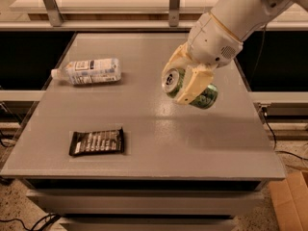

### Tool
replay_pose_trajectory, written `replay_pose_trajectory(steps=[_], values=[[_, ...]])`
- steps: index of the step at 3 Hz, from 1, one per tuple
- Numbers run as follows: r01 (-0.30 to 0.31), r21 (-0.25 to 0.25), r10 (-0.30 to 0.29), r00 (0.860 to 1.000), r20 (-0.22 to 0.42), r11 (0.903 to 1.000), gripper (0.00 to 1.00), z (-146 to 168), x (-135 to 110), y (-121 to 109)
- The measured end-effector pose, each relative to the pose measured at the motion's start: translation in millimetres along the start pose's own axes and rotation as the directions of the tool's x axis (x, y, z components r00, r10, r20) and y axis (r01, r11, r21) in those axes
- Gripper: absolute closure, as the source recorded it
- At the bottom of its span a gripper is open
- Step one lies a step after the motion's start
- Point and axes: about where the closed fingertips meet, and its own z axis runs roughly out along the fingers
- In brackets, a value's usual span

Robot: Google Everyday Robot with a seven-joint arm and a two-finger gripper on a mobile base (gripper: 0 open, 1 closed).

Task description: Place green can upright

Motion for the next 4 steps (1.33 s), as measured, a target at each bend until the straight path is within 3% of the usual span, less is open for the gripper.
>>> replay_pose_trajectory(steps=[1,2,3,4], values=[[0.001,0.001,-0.001,1.000,-0.004,1.0000,1.00,0.2,0.5,-0.5],[-0.035,0.054,0.035,0.999,0.003,0.9979,1.00,5.5,2.0,0.7],[-0.086,0.141,0.083,0.996,0.025,0.9863,1.00,13.1,-1.0,4.8],[-0.142,0.227,0.127,0.989,0.078,0.9636,1.00,19.4,-1.7,8.2]])
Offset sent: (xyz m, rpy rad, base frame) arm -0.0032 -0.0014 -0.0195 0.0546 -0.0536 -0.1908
